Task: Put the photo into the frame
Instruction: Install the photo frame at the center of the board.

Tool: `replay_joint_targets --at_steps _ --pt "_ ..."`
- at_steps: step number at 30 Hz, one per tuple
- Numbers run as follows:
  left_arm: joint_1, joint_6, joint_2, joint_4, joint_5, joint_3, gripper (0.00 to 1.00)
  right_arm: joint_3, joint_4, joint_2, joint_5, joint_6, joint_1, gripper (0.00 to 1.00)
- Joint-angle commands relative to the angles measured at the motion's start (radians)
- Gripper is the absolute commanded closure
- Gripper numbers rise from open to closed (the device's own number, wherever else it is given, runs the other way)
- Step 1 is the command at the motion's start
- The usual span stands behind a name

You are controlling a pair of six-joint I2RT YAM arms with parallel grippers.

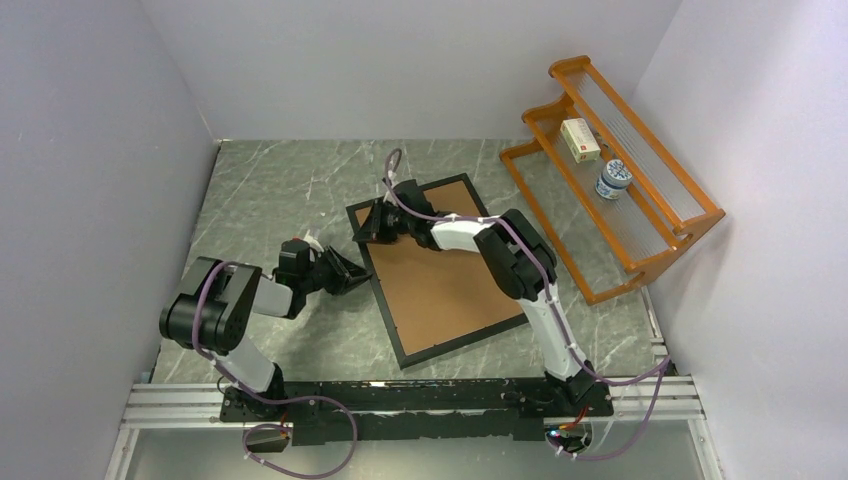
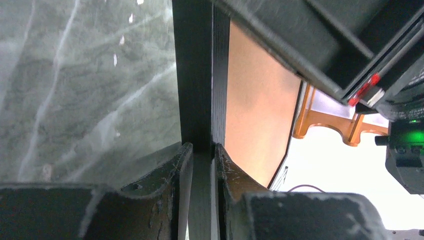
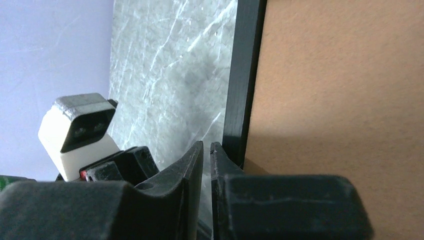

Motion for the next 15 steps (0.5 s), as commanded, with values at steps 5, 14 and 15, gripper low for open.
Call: replay_joint_targets --at_steps 5,14,15 --pt "-0.028 0.101 -0.007 -0.392 -0.069 -0.048 0.82 -0.015 -0.061 0.024 -0.008 -0.053 -0.06 0.84" --pt "-0.028 0.114 0.015 -0.397 -0.068 -0.036 0.82 -0.072 -0.022 0.015 -0.098 -0.056 -0.069 0.84" --pt "-0.028 0.114 0.015 -0.399 -0.068 -0.036 0.82 -0.075 -0.012 0.011 -0.104 -0.05 -0.07 0.84"
